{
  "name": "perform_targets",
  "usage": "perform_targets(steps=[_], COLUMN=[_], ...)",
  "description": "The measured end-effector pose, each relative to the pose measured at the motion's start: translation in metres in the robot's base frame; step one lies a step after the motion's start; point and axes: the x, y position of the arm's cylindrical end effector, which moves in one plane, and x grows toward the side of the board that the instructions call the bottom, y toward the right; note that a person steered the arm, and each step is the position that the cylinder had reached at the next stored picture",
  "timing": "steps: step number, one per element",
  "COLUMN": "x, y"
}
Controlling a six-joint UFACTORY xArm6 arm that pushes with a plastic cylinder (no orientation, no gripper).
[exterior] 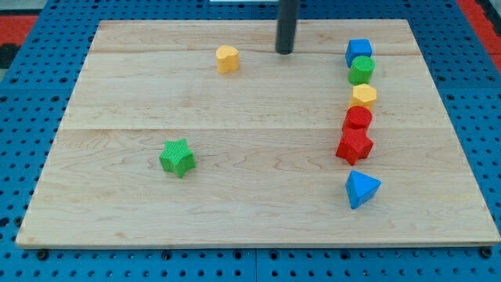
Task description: Push the yellow heart closer to the blue cube
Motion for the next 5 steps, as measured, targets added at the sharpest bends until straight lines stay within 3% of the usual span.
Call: perform_targets(steps=[1, 2, 3, 5], x=[0.062, 0.080, 0.060, -0.001], y=[-0.030, -0.115, -0.159, -0.061])
